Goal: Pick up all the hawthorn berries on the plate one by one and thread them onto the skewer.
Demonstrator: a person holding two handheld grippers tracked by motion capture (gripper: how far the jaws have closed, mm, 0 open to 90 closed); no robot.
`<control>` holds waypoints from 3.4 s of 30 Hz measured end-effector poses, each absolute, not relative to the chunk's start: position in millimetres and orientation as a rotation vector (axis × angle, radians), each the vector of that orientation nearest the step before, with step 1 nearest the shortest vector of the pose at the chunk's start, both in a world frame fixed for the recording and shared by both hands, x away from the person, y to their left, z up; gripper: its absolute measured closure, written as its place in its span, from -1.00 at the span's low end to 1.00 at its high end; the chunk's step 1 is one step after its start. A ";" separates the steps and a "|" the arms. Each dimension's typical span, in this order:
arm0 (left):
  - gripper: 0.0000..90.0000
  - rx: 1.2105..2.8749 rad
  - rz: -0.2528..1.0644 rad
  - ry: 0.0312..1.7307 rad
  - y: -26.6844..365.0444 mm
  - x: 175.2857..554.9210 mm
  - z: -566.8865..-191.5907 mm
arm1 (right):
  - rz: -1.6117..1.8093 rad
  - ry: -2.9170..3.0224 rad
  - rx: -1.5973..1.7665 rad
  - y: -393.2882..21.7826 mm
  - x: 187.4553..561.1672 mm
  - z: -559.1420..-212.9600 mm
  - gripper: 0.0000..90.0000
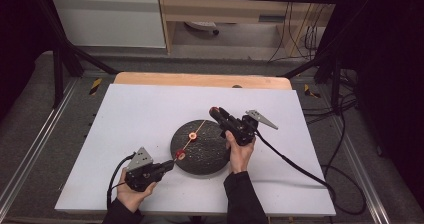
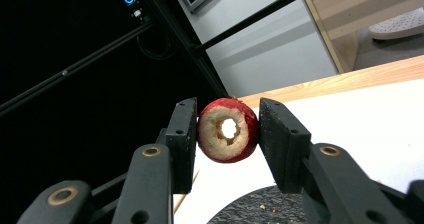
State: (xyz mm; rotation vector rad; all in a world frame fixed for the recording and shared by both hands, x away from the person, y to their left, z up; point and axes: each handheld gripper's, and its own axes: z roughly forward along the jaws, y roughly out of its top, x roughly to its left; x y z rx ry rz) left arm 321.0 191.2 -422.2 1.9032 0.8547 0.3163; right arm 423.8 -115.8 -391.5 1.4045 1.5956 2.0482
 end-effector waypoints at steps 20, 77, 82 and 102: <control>0.97 1.904 0.302 0.851 183.0 322.8 -419.7 | 2.028 1.601 1.389 -113.4 423.2 -395.3 0.36; 0.97 1.833 0.295 0.906 138.4 352.7 -399.7 | 2.044 1.656 1.368 -110.1 413.6 -397.5 0.36; 0.97 1.839 0.301 0.901 134.2 357.0 -398.1 | 2.038 1.675 1.365 -108.6 410.9 -399.4 0.36; 0.97 1.840 0.300 0.883 126.4 369.3 -395.6 | 2.014 1.730 1.354 -104.8 402.7 -404.0 0.36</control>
